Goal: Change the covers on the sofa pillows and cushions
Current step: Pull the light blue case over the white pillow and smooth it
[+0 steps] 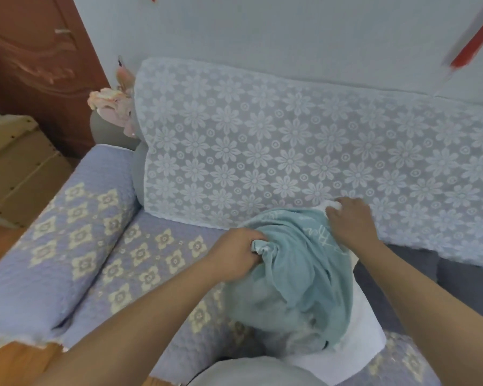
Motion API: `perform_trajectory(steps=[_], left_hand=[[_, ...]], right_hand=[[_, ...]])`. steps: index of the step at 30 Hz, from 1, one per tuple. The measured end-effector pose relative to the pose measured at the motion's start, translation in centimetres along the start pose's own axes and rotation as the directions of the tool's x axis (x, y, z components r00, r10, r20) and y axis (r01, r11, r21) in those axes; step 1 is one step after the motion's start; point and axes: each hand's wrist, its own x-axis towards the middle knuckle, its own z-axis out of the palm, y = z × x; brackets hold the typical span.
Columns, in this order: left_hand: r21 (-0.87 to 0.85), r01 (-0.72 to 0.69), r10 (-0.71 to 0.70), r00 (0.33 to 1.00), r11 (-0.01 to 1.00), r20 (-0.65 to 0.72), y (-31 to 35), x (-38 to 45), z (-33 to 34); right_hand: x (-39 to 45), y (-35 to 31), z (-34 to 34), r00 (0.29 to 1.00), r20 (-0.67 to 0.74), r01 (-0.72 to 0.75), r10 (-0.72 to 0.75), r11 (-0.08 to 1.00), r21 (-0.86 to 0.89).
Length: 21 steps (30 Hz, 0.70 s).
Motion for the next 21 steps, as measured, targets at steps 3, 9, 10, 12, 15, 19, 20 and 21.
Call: perform_trajectory(steps=[3,9,10,12,15,19,20,21], left_hand=[[-0.114,0.059,-0.062,0.998,0.992,-0.021,3.6,3.2,0.3],[-0.224,0.233,-0.230,0.972,0.947,0.039,7.6,9.0,-1.2],[-0.208,0.236,-0.235,0.972,0.949,0.029,8.1,9.7,-1.4],[-0.203,0.253,-0.253,0.967,0.946,0.025,8.7,10.9,-1.7],[-0.205,0.305,-0.296,0.952,0.930,0.073,9.1,12.6,-2.1],[-0.160,0.345,-0.326,0.936,0.925,0.131,10.3,14.1,-2.3],[-0.151,0.345,-0.324,0.934,0.926,0.147,10.5,14.3,-2.4],[-0.170,0.352,-0.326,0.931,0.921,0.164,10.7,14.5,-2.6]], right_hand=[[-2.8,-3.6,-3.5,0.918,0.117,0.335,-0.379,0.899,0.283],[-4.6,-4.4,-3.6,0.936,0.216,0.272,-0.277,0.961,0.051],[-4.7,-3.7,-3.5,0.973,-0.014,0.231,-0.231,0.973,-0.004],[-6.2,-2.7,-3.5,0.859,-0.458,0.253,-0.230,0.967,-0.010],[-11.0,-3.1,-1.5,0.787,-0.517,0.387,-0.338,0.922,-0.014],[-11.4,-2.7,2.5,0.895,-0.301,0.307,-0.329,0.944,-0.117],[-10.5,-1.9,2.1,0.884,-0.339,0.308,-0.322,0.947,-0.097],[-9.8,-1.1,1.3,0.869,-0.376,0.307,-0.320,0.947,-0.098]])
